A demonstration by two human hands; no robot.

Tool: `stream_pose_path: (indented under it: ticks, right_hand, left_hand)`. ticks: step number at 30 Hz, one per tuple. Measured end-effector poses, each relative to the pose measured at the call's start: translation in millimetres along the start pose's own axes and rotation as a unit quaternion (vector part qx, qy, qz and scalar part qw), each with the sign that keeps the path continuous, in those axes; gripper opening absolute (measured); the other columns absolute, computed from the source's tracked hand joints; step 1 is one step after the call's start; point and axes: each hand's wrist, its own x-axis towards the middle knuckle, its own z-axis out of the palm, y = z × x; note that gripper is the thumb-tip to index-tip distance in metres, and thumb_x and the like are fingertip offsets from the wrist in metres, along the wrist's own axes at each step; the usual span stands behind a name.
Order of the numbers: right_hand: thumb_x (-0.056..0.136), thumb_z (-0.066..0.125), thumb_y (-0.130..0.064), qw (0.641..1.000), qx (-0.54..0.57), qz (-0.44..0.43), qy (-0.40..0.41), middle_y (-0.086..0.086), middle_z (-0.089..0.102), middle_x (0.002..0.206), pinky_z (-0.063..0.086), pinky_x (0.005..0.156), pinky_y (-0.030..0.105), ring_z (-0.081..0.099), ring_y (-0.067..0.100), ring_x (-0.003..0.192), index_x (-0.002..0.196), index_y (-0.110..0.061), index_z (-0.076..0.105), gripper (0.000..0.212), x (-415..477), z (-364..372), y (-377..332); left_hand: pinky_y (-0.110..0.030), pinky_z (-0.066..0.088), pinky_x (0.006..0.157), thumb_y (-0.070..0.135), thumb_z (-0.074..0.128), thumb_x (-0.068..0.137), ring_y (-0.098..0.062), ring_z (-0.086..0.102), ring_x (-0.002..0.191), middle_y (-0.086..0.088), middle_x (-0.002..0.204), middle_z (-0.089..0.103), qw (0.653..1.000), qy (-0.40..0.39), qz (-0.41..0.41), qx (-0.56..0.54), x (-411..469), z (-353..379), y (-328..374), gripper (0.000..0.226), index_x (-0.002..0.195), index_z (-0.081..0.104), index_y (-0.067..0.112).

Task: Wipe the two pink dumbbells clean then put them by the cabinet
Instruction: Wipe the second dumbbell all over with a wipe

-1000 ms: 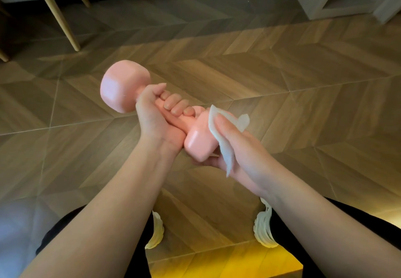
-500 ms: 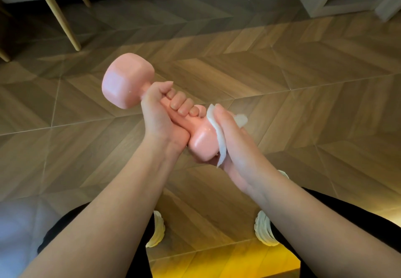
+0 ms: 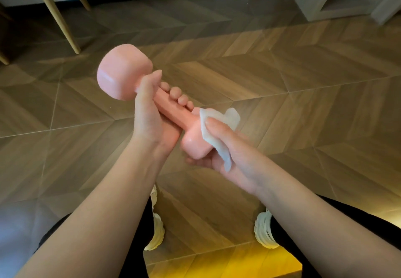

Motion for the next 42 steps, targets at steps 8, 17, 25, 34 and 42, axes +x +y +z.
stream_pose_path:
  ticks: [8, 17, 25, 34, 42]
  right_hand:
    - [0.068, 0.075, -0.044, 0.974, -0.151, -0.098, 0.140, 0.001, 0.069, 0.106, 0.059, 0.074, 0.035, 0.066, 0.015, 0.090, 0.120, -0.013, 0.054, 0.064, 10, 6, 15]
    - [0.078, 0.066, -0.045, 0.978, -0.192, -0.066, 0.044, 0.018, 0.051, 0.139, 0.042, 0.100, 0.069, 0.055, 0.039, 0.120, 0.143, -0.018, 0.041, 0.075, 3, -3, 7]
    - [0.078, 0.069, -0.040, 0.971, -0.147, -0.076, 0.175, 0.017, 0.066, 0.114, 0.052, 0.080, 0.054, 0.064, 0.032, 0.092, 0.127, -0.011, 0.050, 0.060, 10, 15, 13]
    - [0.083, 0.064, -0.037, 0.980, -0.188, -0.050, 0.034, 0.020, 0.051, 0.140, 0.046, 0.103, 0.055, 0.056, 0.031, 0.125, 0.144, -0.015, 0.037, 0.070, -3, -2, 5]
    - [0.073, 0.068, -0.063, 0.966, -0.150, -0.012, 0.211, 0.005, 0.071, 0.117, 0.050, 0.101, 0.054, 0.068, 0.023, 0.109, 0.121, -0.029, 0.057, 0.060, 3, 10, 7]
  left_hand:
    - [-0.021, 0.032, 0.041, 0.017, 0.046, 0.091, -0.013, 0.024, 0.038, 0.006, 0.045, 0.023, 0.996, 0.086, 0.011, -0.030, 3, 1, -6, 0.034, 0.060, 0.032, 0.020]
    - [-0.021, 0.030, 0.040, 0.016, 0.044, 0.089, -0.013, 0.022, 0.037, 0.007, 0.045, 0.022, 0.993, 0.103, 0.006, -0.052, 3, -2, 3, 0.034, 0.059, 0.031, 0.020]
    - [-0.020, 0.031, 0.041, 0.014, 0.043, 0.089, -0.013, 0.023, 0.037, 0.006, 0.044, 0.023, 0.996, 0.084, 0.003, -0.026, 2, 5, -3, 0.032, 0.060, 0.030, 0.020]
    - [-0.020, 0.031, 0.038, 0.015, 0.041, 0.090, -0.012, 0.022, 0.035, 0.007, 0.045, 0.022, 0.994, 0.097, -0.009, -0.048, 1, -1, 1, 0.033, 0.060, 0.029, 0.020]
    - [-0.020, 0.030, 0.041, 0.013, 0.042, 0.088, -0.013, 0.021, 0.037, 0.005, 0.046, 0.021, 0.995, 0.091, -0.013, -0.031, 1, 6, -13, 0.031, 0.061, 0.029, 0.020]
